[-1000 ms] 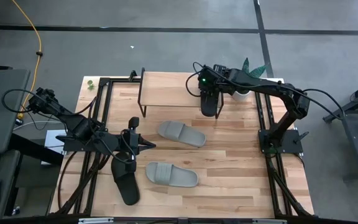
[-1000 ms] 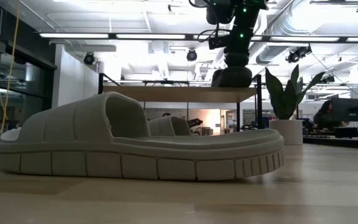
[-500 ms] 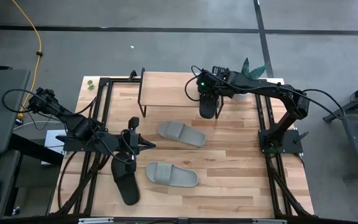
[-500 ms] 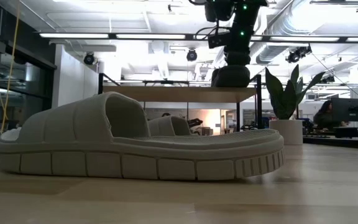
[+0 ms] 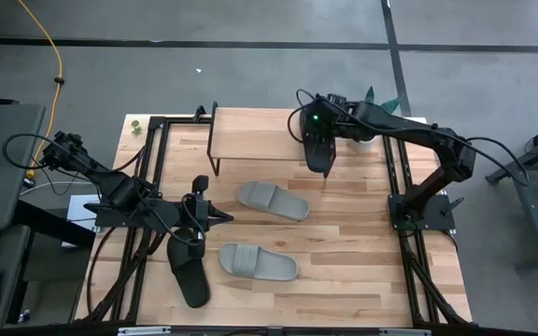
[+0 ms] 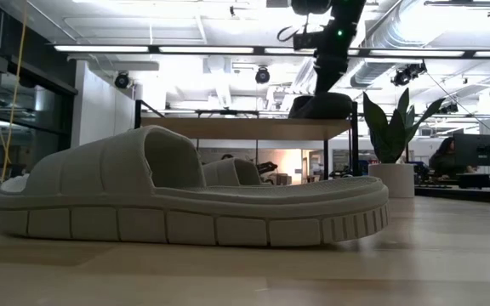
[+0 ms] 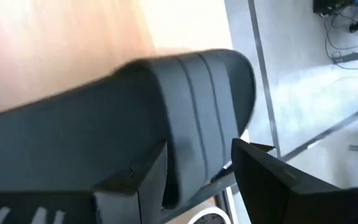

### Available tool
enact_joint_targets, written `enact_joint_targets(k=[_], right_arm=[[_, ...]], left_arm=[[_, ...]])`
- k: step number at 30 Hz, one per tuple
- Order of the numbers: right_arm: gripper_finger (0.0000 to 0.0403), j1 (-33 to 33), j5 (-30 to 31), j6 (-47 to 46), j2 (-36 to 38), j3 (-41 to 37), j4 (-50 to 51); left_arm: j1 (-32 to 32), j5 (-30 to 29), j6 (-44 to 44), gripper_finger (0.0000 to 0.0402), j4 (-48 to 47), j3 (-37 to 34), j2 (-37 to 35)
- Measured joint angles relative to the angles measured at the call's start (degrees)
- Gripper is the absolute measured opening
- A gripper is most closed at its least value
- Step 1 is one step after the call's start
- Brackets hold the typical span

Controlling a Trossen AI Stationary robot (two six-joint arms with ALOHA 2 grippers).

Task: Pick and place slides into the shelf
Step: Put the right black slide on the shelf, then put the black slide on the shelf

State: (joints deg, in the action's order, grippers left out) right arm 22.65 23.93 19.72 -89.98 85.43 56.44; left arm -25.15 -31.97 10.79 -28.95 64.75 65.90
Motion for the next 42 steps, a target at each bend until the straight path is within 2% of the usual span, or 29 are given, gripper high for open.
enact_joint_targets(k=[19, 27, 42], right_arm=[[0.0170, -7.0, -0.1, -6.0, 0.1, 0.0, 4.0], [0.0170, -11.1, -6.0, -10.4, 0.1, 0.0, 4.0], [0.0170, -20.7, -6.3, -15.2, 0.1, 0.0, 2.2]], left_arm=[[0.0, 0.0, 0.0, 0.0001, -0.8, 0.0, 0.0], [0.0, -2.0, 0.1, 0.0001, -4.7, 0.0, 0.0], [-0.1, -1.9, 9.0, 0.0001, -16.3, 0.0, 0.0]])
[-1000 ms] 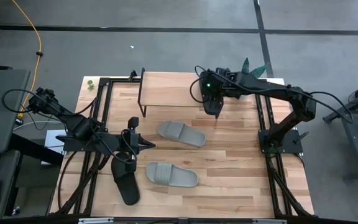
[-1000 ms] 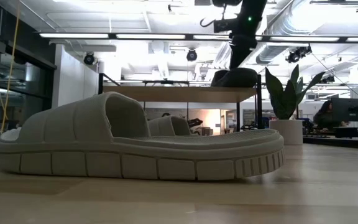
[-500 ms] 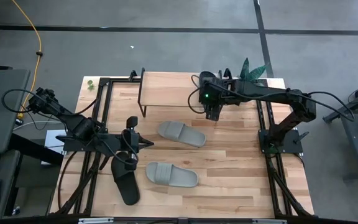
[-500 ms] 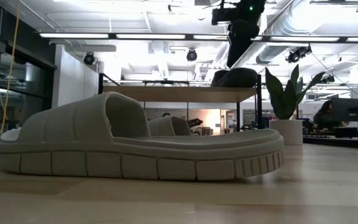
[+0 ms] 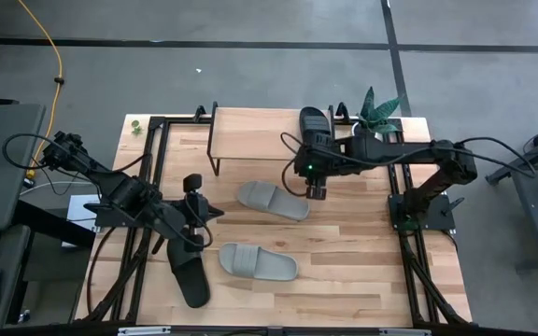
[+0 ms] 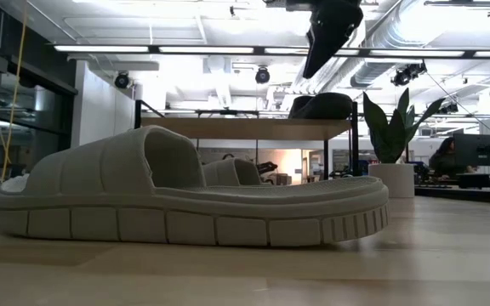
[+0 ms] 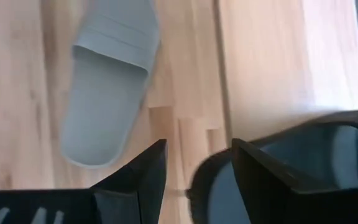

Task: Pick and place slides into the shelf
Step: Put the black slide on the shelf

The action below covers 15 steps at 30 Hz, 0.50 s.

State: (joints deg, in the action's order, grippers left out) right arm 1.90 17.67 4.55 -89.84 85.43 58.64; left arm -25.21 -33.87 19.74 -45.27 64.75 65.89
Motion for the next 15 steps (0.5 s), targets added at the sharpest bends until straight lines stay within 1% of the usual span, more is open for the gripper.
enact_joint_targets(k=[3, 7, 12, 15], right_arm=[[0.0170, -1.5, -1.0, -0.8, 0.0, 0.0, -0.3], [0.0170, -3.0, -2.9, -1.6, 0.0, 0.0, -0.3], [0.0170, -4.6, -3.5, -3.1, 0.0, 0.0, -1.4], [0.0170, -5.3, -3.7, -4.3, 0.0, 0.0, -2.9]], left_arm=[[-0.6, 2.0, 2.7, 0.0001, -2.5, 0.0, 0.0], [-3.0, 2.4, 5.7, 0.0001, -5.5, 0.0, 0.0], [-8.0, 2.3, 9.9, 0.0001, -9.1, 0.0, 0.0], [-11.2, 1.0, 12.9, 0.0001, -10.7, 0.0, 0.0]])
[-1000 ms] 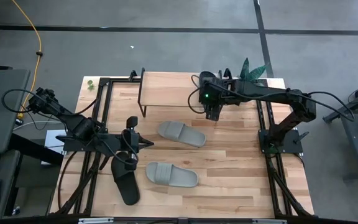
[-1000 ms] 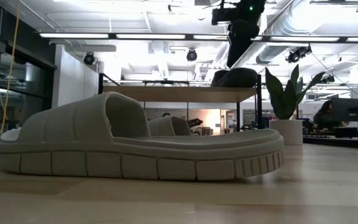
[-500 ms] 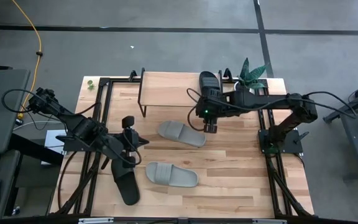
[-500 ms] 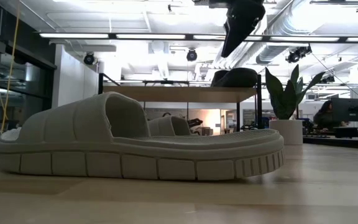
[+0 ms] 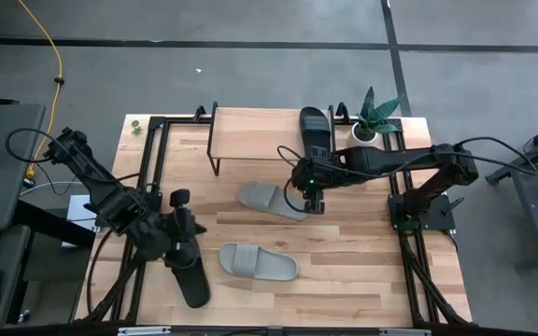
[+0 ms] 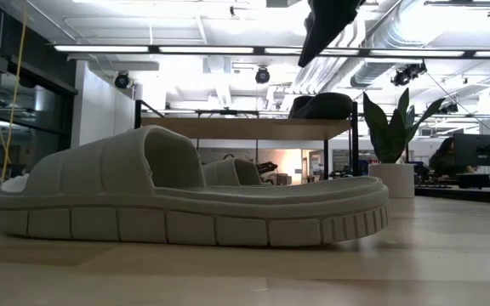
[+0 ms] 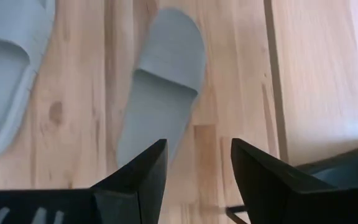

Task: Pick and place slides into the shelf
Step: Put the black slide on the shelf

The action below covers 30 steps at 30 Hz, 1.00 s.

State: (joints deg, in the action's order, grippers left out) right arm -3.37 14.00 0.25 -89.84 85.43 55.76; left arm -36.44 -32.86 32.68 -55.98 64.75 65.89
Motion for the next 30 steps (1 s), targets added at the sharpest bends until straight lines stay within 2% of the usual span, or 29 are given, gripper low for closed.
enact_joint_targets(k=[7, 15, 23, 30], right_arm=[[0.0170, -0.8, -0.6, -6.0, 0.0, 0.0, -4.2], [0.0170, -1.6, -0.8, -5.8, -0.1, 0.0, -8.3], [0.0170, -4.1, -0.4, -7.7, -0.2, 0.0, -8.3], [0.0170, -6.5, 2.8, -7.7, -0.2, 0.0, -8.4]], left_arm=[[-5.9, -2.5, 7.7, 0.0001, -2.7, 0.0, 0.0], [-9.4, -4.5, 14.2, 0.0001, -6.6, 0.0, 3.6], [-9.8, 1.5, 20.7, 0.0001, -8.4, 0.0, 14.4], [-10.7, 7.6, 33.5, 0.0001, -19.8, 0.0, 23.7]])
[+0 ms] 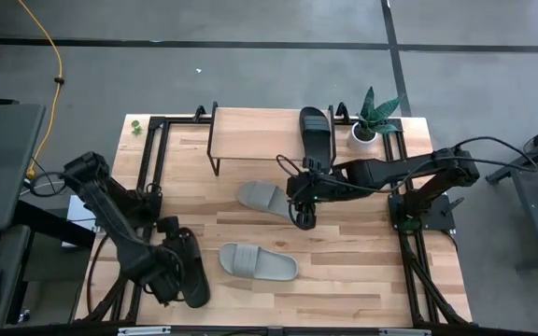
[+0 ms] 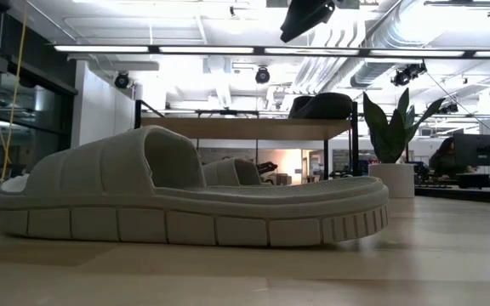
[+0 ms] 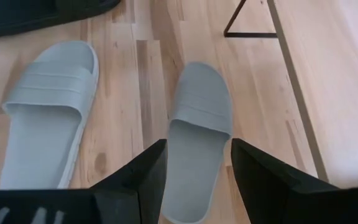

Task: Pick and place slides into the shelf
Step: Put the black slide on the shelf

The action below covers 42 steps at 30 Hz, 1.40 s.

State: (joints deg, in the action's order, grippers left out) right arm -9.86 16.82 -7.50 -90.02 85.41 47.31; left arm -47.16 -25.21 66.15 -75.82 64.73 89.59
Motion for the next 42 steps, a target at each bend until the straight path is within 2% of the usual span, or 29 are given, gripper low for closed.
enact_joint_targets(k=[8, 18, 24, 36, 42], right_arm=[[0.0170, -0.5, 3.1, 0.0, 0.0, 0.0, 0.0], [0.0170, -0.4, 4.6, -0.2, -0.1, 0.0, -0.5], [0.0170, -0.4, 4.7, -0.2, -0.1, 0.0, -0.5], [0.0170, -0.4, 4.7, -0.1, -0.1, 0.0, -1.0], [0.0170, -0.4, 4.7, 0.0, -1.1, 0.0, -1.3]], left_arm=[[-4.4, 0.5, 2.7, 0.0001, 5.8, 0.5, 2.2], [-10.5, -6.8, 6.3, 0.0001, 5.9, 7.6, 2.9], [-11.0, -6.0, 6.3, 0.0001, 5.5, 10.0, 7.2], [-11.0, -2.1, 12.3, 0.0001, -5.1, 18.3, 17.8], [-11.0, -1.2, 15.1, 0.0001, -8.7, 19.1, 19.7]])
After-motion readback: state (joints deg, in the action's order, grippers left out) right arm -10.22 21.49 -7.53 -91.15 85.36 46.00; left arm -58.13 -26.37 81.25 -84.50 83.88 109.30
